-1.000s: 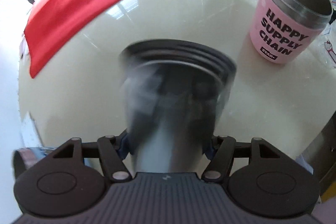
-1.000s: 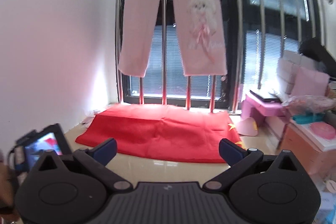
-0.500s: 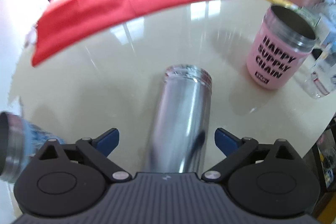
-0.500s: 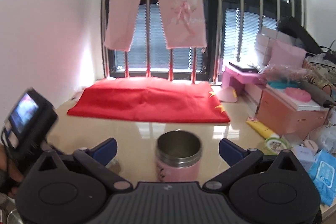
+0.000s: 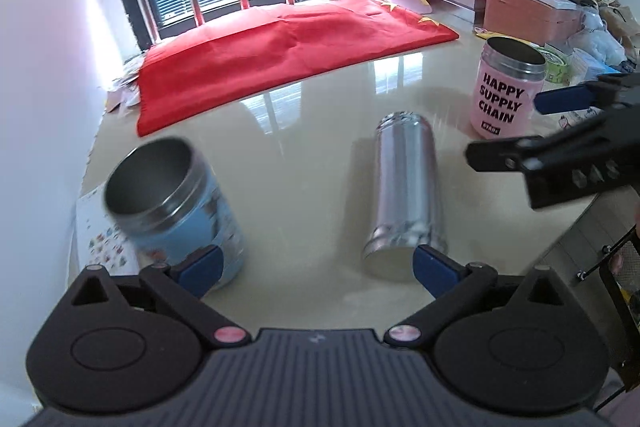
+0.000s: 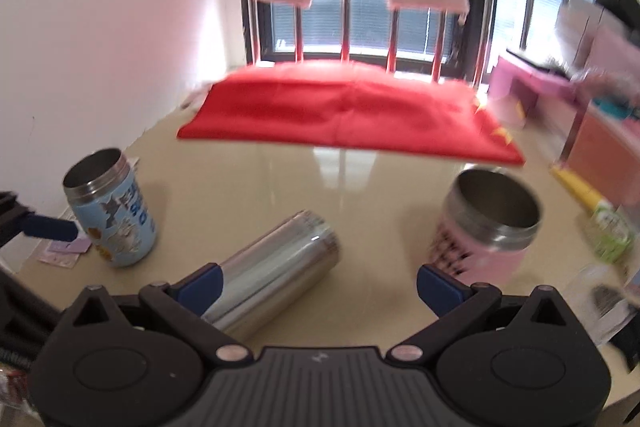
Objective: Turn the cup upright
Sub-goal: 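Move the right tool to the silver tumbler and grasp it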
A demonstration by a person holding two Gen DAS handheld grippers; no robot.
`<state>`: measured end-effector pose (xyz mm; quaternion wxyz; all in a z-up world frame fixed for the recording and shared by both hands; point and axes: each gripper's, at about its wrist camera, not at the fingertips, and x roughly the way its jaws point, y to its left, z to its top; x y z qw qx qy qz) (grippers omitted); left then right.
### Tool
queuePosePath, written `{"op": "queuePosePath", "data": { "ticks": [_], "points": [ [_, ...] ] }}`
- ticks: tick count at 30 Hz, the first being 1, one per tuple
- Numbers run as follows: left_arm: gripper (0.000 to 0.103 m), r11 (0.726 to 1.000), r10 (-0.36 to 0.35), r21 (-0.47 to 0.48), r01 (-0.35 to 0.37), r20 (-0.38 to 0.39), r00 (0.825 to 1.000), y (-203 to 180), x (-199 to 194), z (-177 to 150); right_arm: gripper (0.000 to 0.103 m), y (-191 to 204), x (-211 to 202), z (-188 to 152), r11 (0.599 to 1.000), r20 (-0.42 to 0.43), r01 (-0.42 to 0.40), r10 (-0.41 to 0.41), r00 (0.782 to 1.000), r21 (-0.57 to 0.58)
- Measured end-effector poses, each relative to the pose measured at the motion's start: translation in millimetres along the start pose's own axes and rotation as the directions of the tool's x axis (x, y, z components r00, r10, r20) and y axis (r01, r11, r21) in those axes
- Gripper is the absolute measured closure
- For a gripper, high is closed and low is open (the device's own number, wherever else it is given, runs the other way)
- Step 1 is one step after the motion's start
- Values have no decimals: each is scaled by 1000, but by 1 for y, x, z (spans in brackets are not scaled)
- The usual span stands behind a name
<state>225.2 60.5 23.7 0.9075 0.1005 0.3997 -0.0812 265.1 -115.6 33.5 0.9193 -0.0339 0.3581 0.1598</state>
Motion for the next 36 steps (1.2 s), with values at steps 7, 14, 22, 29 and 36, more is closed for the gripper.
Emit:
{"op": "queuePosePath", "data": {
  "ticks": [7,14,22,29,36],
  "points": [
    [0,998,-23,-51,24,17,1000,27,-3,-25,0,15,39,16,994,-142,14,2,990,111],
    [0,992,-7,-126,7,-2,1000,57,2,-36,0,3,97,24,958,-319,71,22,948,278],
    [0,982,1,-190,-2,-6,1000,75,3,-46,26,12,134,31,979,-440,25,68,896,202],
    [0,979,-1,-202,-2,-14,1000,75,8,-45,34,36,133,35,988,-508,-70,-10,861,-137],
    [0,981,2,-193,-4,-12,1000,69,12,-41,13,27,138,42,996,-499,-52,11,866,-68]
  ]
}}
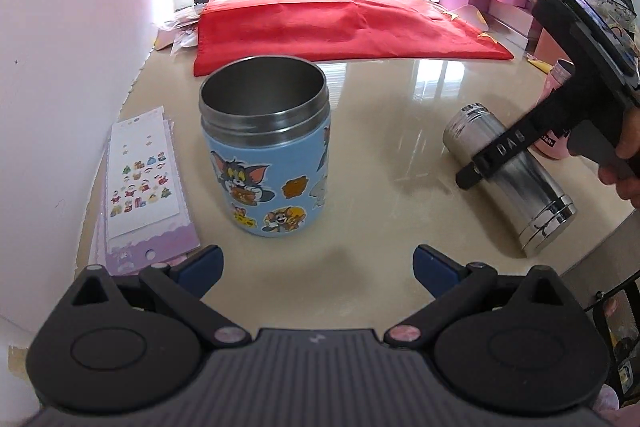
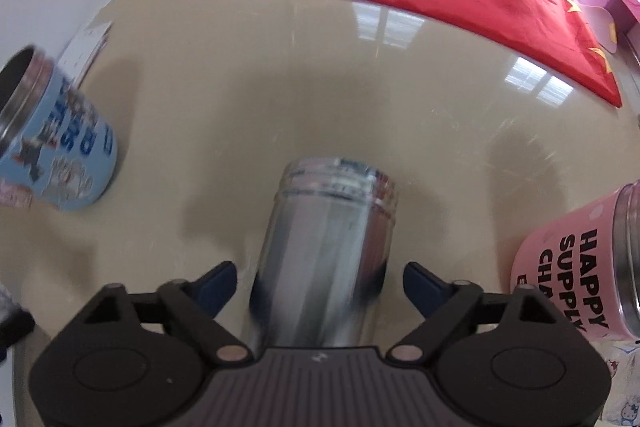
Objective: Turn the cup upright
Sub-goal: 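Move the right tool to the silver tumbler and grasp it, then rotate the tumbler upright with the right gripper and lower it onto the table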
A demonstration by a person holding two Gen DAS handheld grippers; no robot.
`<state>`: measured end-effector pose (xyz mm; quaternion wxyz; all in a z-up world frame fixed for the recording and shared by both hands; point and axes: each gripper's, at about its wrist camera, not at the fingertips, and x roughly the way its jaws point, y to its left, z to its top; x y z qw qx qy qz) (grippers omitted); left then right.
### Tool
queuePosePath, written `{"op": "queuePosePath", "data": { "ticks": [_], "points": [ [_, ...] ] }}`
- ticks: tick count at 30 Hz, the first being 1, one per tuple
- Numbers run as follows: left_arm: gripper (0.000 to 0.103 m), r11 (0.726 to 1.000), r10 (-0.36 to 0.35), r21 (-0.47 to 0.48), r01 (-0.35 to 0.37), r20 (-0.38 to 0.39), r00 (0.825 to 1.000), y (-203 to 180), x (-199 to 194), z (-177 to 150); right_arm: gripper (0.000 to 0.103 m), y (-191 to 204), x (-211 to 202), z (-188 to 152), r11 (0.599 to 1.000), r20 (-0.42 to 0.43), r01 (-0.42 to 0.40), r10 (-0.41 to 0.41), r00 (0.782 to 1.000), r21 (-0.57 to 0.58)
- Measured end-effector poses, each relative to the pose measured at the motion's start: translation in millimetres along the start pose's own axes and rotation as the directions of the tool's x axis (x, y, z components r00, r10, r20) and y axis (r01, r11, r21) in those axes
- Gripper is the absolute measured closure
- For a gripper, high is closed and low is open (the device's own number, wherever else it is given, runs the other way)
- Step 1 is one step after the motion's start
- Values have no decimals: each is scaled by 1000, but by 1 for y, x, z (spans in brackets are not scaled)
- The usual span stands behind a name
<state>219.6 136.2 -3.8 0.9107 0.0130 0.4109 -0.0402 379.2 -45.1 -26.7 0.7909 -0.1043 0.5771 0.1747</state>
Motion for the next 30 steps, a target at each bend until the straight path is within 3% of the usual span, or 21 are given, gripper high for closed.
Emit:
{"op": "queuePosePath", "data": {
  "ticks": [4,7,11,14,18,22,25,29,30],
  "points": [
    [0,1000,2,2,-2,-3,1000,-4,3,0,17,-8,6,11,996,16,-9,8,1000,86],
    [0,1000,4,1,-4,-3,1000,-6,2,0,41,-14,16,15,993,0,-28,29,1000,114],
    [0,1000,5,-10,-5,-5,1000,-7,1,-1,41,-20,-1,0,988,108,-104,92,990,114],
    [0,1000,3,-18,-3,-3,1000,-8,-2,-1,41,-20,-24,-23,990,253,-117,95,963,73],
    [0,1000,-2,-30,2,3,1000,-12,-6,-2,41,-21,-53,-60,995,471,-98,89,878,-5],
    [0,999,-8,-49,9,11,1000,-17,-11,-3,41,-18,-67,-93,994,651,-106,106,752,-39],
    [0,998,-2,-63,4,20,1000,-19,-14,-2,41,-12,-71,-98,995,737,-77,101,668,-67],
    [0,996,16,-86,-13,27,1000,-20,-17,-1,41,-6,-68,-86,994,794,-16,97,600,-110],
    [0,996,19,-93,-16,28,999,-19,-17,0,41,-4,-64,-83,993,816,-11,103,569,-118]
  ]
}}
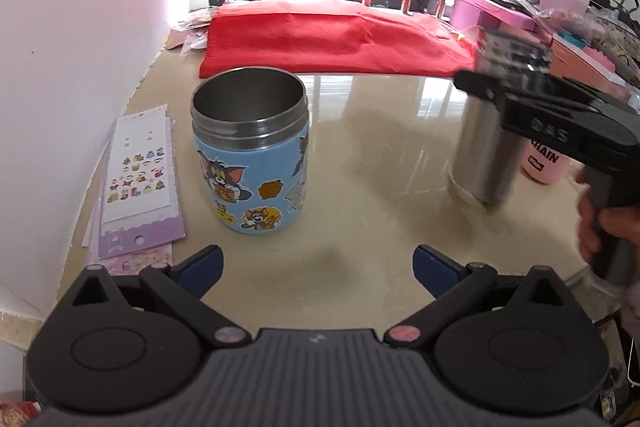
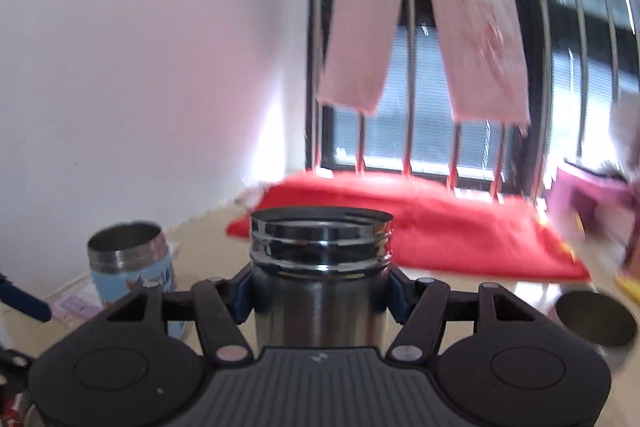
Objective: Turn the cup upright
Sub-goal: 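Rotate the tumbler upright with the right gripper and lower it onto the table, then open the right gripper and withdraw from the upright tumbler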
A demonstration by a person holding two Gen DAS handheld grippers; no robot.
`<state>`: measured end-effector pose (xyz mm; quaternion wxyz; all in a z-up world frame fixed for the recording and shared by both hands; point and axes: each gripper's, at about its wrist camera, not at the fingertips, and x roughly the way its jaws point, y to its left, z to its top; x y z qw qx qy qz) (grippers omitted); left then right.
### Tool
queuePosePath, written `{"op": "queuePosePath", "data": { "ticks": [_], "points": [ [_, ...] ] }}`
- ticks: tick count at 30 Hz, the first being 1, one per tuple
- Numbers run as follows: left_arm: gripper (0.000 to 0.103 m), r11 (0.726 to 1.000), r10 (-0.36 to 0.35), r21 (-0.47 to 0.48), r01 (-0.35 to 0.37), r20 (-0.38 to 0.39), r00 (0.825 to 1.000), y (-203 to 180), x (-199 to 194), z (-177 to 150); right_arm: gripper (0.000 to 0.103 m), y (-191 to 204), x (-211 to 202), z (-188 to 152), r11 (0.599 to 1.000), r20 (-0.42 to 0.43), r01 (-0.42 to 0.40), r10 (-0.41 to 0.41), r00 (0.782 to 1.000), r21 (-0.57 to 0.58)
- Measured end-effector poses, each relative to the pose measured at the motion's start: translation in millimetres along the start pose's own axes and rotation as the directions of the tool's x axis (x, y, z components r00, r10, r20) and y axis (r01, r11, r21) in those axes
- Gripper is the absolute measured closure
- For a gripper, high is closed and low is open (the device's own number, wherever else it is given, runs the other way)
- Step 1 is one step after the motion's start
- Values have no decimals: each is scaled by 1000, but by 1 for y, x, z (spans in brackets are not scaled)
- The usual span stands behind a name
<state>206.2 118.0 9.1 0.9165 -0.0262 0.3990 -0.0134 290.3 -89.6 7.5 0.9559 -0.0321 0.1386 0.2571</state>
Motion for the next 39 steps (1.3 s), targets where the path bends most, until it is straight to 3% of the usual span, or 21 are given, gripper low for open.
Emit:
{"op": "queuePosePath", "data": {
  "ticks": [5,9,22,24,25,26,28,39],
  "points": [
    [0,999,13,-38,-12,1,1000,3,-1,0,41,6,31,0,1000,93,16,-16,996,-5],
    [0,998,28,-58,-28,-1,1000,5,-2,-2,41,6,56,-5,999,45,22,-20,999,-36],
    [0,997,50,-61,-48,22,999,-2,-18,-9,40,1,64,-6,999,16,7,-6,1000,-33],
    [0,997,50,-60,-49,27,998,-4,-22,-11,39,3,65,-4,999,11,17,-16,1000,-39],
    [0,997,51,-57,-49,31,998,-6,-25,-12,32,4,64,-3,999,10,20,-19,1000,-38],
    [0,997,51,-54,-48,38,998,-7,-28,-13,18,4,62,-2,999,7,22,-22,1000,-31],
    [0,998,50,-47,-48,60,997,-10,-35,-14,0,4,51,-1,999,12,28,-28,1000,-18],
    [0,998,64,-18,-62,226,972,-36,-69,-37,0,6,-76,0,998,104,58,-58,993,-1]
  ]
}}
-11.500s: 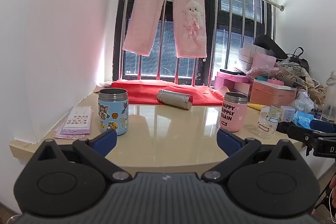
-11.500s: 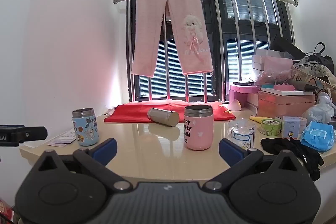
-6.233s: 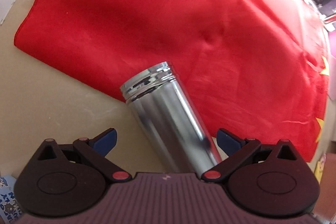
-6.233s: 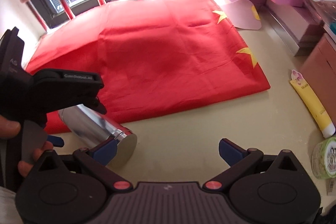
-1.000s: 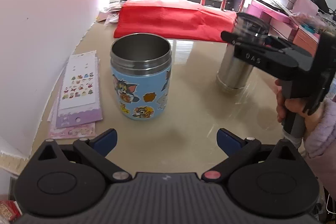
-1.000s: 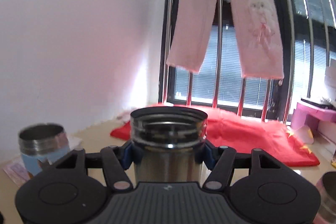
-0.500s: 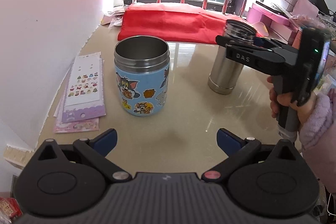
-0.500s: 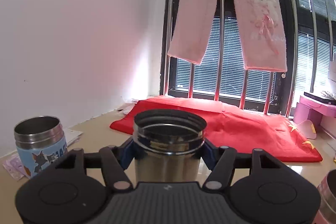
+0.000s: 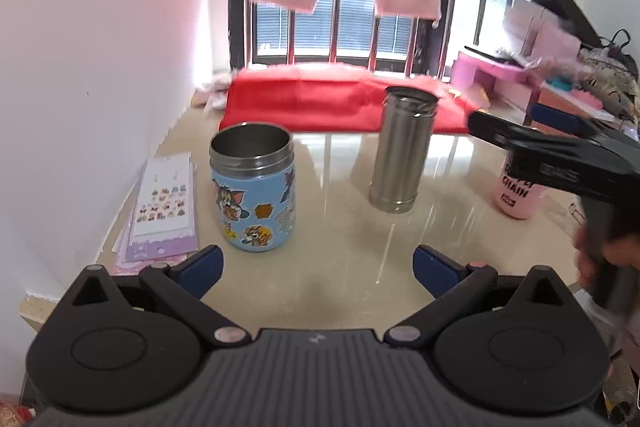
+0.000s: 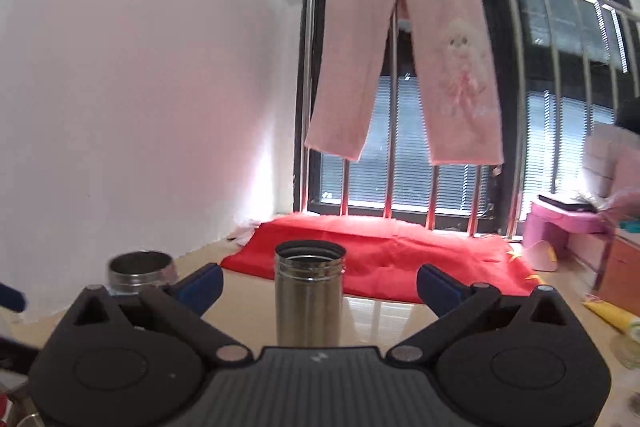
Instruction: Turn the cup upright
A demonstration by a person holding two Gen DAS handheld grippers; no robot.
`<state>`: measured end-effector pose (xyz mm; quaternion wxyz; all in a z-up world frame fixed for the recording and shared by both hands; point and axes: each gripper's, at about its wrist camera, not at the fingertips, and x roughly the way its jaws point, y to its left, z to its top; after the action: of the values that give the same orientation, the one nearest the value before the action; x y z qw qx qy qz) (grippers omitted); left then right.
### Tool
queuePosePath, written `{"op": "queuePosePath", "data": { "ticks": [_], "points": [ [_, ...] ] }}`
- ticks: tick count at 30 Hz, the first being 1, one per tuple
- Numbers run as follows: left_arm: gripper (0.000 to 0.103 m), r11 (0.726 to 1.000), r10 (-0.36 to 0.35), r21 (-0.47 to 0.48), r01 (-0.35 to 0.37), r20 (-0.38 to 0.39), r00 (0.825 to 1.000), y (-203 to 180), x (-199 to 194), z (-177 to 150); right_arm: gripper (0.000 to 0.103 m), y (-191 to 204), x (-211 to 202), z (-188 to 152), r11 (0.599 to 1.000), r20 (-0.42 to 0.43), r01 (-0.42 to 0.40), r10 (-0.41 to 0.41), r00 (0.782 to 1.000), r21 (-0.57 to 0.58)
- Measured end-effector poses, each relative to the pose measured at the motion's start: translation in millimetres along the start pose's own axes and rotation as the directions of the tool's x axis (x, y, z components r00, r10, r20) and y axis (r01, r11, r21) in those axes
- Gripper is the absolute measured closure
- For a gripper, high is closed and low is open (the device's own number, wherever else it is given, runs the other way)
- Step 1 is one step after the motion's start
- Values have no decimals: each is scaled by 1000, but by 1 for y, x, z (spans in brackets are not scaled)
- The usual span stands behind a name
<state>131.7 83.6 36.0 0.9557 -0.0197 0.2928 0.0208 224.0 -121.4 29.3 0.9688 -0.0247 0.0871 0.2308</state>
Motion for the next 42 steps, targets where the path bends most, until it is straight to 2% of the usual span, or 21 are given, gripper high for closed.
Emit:
{"op": "queuePosePath", "data": {
  "ticks": [6,15,19,28,42],
  "points": [
    [0,999,-22,-24,25,85,996,-10,-30,-22,0,4,-86,-5,999,24,47,-47,999,5],
    [0,996,-53,-61,69,235,971,-15,-84,-61,0,16,-182,-22,992,7,108,-109,994,66],
    [0,999,-15,-37,27,297,955,-19,-93,-76,0,17,-194,-36,989,-12,124,-124,992,79],
    [0,999,-31,-7,35,324,946,-27,-100,-86,0,17,-204,-50,984,-7,152,-152,988,97],
    [0,999,-33,-8,37,319,947,-27,-99,-88,0,18,-204,-53,983,-17,153,-152,988,102]
  ]
}}
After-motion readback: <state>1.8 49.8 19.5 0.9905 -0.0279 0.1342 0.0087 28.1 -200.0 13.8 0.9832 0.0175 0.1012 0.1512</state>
